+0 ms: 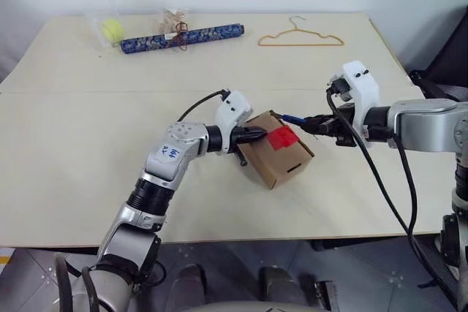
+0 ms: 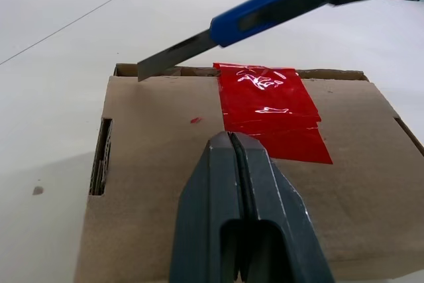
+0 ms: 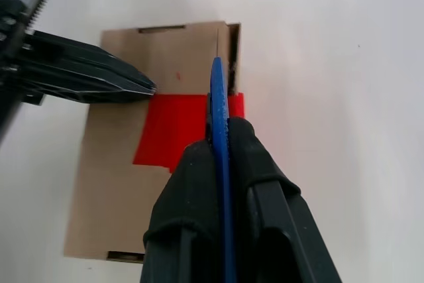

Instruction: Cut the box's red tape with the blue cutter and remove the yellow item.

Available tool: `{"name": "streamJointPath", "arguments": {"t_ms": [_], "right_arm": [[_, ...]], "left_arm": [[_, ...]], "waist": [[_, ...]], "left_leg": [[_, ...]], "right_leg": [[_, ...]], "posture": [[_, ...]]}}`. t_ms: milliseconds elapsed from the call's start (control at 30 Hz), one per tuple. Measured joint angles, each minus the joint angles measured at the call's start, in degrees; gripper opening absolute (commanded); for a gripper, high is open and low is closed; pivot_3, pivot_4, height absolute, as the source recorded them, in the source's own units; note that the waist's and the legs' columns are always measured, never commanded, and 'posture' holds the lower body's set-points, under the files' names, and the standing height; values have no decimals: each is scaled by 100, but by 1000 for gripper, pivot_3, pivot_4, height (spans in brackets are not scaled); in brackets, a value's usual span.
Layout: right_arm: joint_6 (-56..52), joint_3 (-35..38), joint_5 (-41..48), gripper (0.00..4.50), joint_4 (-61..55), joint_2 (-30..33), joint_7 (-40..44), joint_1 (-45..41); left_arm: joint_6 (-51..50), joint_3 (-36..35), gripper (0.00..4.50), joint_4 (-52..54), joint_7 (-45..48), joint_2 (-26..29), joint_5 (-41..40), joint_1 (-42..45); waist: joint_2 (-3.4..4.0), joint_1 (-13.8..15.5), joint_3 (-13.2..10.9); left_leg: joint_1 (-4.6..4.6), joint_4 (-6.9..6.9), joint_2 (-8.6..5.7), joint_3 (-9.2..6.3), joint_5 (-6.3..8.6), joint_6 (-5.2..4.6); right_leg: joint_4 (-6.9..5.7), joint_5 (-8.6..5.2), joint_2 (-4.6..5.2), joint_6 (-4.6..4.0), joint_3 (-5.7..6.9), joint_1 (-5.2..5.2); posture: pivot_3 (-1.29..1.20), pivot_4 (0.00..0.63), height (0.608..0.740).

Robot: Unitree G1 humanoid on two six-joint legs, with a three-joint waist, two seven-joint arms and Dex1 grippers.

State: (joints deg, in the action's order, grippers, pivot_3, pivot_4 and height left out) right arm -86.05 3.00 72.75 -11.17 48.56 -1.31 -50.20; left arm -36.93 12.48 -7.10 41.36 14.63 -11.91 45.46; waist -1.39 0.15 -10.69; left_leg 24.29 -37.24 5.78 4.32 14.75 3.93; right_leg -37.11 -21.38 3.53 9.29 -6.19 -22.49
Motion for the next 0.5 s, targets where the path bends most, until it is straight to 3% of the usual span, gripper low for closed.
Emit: {"name": "streamJointPath", "arguments": {"t_ms": [500], "right_arm": [[-563, 596, -546, 67, -8, -440, 120, 85]], "left_arm": [[-95, 50, 0, 74, 0, -36, 8, -3]], "waist": [[1, 0, 0]], "left_leg": [[-1, 2, 0, 0, 0, 1]], "right_leg": [[-1, 0, 0, 0, 0, 0]], "posture": [[0, 150, 740]]}}
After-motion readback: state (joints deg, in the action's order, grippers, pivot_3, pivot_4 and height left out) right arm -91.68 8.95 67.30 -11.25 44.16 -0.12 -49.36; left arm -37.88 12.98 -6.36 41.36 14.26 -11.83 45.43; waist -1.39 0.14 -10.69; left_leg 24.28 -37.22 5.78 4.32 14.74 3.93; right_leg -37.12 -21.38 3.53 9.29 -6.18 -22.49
